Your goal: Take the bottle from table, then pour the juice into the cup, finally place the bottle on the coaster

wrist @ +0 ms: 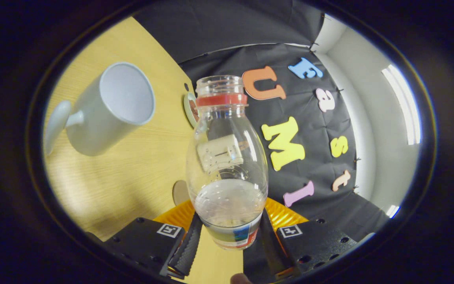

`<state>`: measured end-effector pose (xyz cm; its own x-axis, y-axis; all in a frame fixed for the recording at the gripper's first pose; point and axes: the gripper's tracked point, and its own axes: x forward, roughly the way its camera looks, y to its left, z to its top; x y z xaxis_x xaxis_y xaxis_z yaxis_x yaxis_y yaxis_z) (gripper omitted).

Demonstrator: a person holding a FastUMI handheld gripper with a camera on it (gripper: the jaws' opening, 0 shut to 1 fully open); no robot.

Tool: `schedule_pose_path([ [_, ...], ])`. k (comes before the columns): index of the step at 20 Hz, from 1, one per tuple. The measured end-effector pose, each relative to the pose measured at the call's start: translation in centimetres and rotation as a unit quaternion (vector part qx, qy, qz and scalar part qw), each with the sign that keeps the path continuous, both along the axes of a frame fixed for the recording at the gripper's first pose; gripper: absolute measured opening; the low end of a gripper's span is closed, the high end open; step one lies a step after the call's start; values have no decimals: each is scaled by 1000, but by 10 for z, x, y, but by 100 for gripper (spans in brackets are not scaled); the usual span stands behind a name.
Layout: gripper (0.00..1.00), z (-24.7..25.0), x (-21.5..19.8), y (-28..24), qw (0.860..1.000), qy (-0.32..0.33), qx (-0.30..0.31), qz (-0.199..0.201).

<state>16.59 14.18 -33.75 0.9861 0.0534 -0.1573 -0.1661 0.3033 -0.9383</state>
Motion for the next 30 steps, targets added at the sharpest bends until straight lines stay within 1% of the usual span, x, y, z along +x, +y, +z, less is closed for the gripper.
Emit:
schedule_pose_path([
  [8, 75, 7, 0, 10, 996, -19, -86, 22],
  [16, 75, 17, -1, 18, 985, -31, -164, 31],
  [30, 75, 35, 6, 17, 980, -38, -190, 36],
])
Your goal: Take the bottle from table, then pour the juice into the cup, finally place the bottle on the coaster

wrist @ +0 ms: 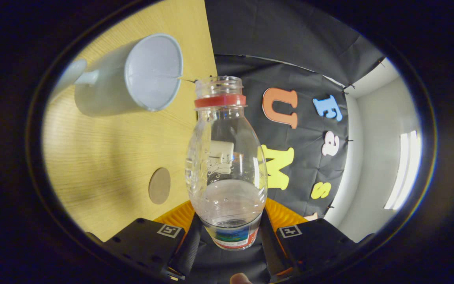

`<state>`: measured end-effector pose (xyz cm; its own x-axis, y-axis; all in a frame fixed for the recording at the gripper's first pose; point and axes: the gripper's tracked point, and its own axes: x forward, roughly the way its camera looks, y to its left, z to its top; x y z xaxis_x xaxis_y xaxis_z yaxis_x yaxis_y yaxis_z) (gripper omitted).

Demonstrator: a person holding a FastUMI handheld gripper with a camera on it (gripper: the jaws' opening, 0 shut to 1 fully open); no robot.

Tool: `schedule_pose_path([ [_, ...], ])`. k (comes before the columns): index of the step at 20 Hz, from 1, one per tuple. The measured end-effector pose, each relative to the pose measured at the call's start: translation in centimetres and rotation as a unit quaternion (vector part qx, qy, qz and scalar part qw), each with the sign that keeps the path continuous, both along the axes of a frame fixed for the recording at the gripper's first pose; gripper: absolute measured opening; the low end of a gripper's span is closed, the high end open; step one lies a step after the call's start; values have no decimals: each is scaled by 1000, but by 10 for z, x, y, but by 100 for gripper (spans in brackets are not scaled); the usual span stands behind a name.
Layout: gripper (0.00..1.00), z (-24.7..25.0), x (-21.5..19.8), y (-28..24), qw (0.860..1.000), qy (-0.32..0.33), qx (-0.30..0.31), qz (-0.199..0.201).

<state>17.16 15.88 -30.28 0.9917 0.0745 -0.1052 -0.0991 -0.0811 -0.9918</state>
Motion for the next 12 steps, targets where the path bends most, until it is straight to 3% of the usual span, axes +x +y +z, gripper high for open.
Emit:
schedule_pose_path([
  [12, 75, 10, 1, -2, 1000, -2, -18, 1],
])
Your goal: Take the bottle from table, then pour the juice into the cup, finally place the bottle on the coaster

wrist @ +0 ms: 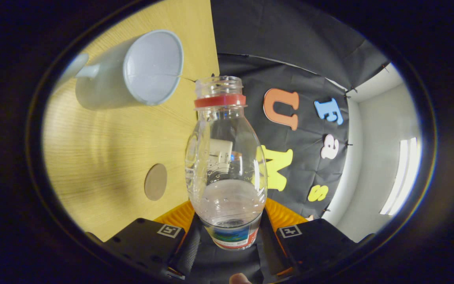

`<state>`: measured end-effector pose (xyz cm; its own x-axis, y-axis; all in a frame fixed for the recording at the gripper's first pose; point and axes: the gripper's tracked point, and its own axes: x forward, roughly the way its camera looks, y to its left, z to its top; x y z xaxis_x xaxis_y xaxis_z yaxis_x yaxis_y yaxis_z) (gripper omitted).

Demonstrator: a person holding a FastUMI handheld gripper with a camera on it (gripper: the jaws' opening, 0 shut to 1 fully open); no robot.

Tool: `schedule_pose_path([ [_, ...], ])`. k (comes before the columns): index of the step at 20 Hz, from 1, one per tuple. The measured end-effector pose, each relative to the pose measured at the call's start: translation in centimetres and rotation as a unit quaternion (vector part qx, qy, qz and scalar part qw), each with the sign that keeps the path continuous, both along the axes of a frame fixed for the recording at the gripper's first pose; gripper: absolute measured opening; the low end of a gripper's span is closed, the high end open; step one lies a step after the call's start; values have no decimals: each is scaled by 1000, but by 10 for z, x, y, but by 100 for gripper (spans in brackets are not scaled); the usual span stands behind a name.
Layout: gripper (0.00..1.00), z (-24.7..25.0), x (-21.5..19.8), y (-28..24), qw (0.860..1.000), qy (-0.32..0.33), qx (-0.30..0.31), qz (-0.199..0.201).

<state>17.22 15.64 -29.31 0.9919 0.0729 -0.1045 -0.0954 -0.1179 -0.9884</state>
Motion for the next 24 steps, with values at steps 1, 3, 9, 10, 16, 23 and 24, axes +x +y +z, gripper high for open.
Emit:
schedule_pose_path([
  [1, 75, 1, 1, 0, 1000, -1, -2, 0],
  [3, 75, 4, 1, 0, 1000, -3, -7, 1],
  [9, 75, 12, 1, 0, 1000, -7, -16, 3],
  [10, 75, 13, 1, 0, 1000, -8, -17, 3],
  [16, 75, 18, -2, 3, 1000, -9, -26, 7],
  [23, 75, 22, -2, 7, 999, -10, -39, 12],
  [24, 75, 24, -1, 7, 999, -11, -41, 12],
])
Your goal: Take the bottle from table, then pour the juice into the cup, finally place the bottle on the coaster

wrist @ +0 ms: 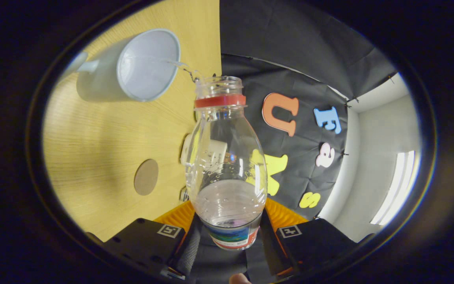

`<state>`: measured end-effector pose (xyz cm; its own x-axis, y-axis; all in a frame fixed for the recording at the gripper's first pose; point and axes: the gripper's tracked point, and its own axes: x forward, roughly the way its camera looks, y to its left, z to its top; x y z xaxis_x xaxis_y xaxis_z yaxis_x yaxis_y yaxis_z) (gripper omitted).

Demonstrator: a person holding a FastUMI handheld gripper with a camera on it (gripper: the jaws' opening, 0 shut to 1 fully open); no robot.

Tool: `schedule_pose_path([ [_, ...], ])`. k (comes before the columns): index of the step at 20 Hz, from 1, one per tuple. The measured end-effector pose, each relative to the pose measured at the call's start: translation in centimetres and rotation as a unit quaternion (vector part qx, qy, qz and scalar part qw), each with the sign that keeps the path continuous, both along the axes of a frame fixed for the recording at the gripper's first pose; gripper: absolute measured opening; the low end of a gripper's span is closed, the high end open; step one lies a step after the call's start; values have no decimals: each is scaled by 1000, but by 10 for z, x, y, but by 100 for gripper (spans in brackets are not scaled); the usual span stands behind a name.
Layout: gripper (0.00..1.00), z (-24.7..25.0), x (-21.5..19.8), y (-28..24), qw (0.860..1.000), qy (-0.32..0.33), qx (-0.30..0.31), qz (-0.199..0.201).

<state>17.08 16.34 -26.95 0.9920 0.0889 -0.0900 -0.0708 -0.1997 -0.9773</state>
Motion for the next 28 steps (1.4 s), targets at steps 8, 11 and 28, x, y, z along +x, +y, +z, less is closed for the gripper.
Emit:
schedule_pose_path([
  [8, 75, 4, -2, 4, 1000, -1, -15, 4],
  [11, 75, 6, -2, 5, 1000, -5, -21, 6],
  [28, 75, 34, 0, 19, 998, -27, -58, 24],
])
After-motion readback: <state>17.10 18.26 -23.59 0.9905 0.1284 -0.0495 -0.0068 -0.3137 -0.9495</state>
